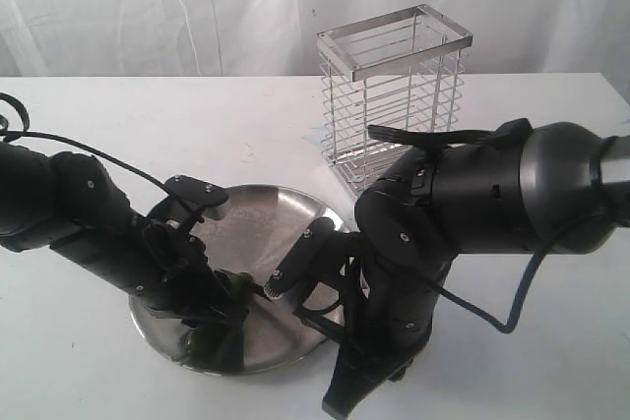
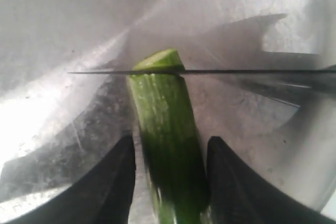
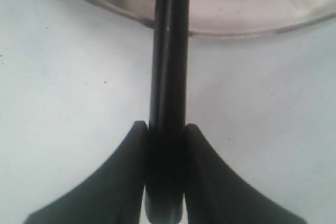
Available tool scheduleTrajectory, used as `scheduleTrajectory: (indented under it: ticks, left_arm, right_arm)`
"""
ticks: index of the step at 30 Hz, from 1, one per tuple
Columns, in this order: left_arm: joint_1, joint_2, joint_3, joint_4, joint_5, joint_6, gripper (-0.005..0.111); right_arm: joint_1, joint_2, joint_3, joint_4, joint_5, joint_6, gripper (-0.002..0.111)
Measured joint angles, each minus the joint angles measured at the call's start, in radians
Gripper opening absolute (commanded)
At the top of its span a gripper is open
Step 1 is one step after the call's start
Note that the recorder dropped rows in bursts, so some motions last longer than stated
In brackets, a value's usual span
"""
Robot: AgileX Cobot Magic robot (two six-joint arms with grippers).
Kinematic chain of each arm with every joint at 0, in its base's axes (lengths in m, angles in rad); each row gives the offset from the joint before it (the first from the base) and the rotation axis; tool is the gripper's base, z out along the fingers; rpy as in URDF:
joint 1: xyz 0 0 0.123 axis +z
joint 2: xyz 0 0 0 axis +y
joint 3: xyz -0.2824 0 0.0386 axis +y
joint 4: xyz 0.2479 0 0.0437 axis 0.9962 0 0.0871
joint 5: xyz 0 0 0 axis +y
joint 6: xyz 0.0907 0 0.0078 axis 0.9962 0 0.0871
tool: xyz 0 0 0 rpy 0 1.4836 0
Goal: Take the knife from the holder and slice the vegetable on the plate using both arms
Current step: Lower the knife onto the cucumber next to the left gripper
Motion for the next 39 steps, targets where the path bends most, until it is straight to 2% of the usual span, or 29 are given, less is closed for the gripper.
scheduleTrajectory:
  ticks: [9, 16, 27, 39]
  left_arm:
    - [0.016, 0.000, 0.000, 0.000, 0.007, -0.003, 0.049]
    - [0.018, -0.011, -0.017, 0.023, 0.035, -0.017, 0.057]
    - [0.029, -0.127, -0.060, 0.062, 0.079, -0.015, 0.057]
    - [0.038, -0.129, -0.060, 0.072, 0.060, -0.015, 0.057]
  right_arm:
    - [0.000, 0.000, -0.001, 0.000, 0.017, 0.000, 0.000]
    - [0.000, 0.000, -0.001, -0.003, 0.021, -0.006, 0.000]
    - [0.000, 0.000, -0.003, -0.008, 0.006, -0.015, 0.000]
    - [0.000, 0.022, -0.080, -0.008, 0.014, -0.039, 0.000]
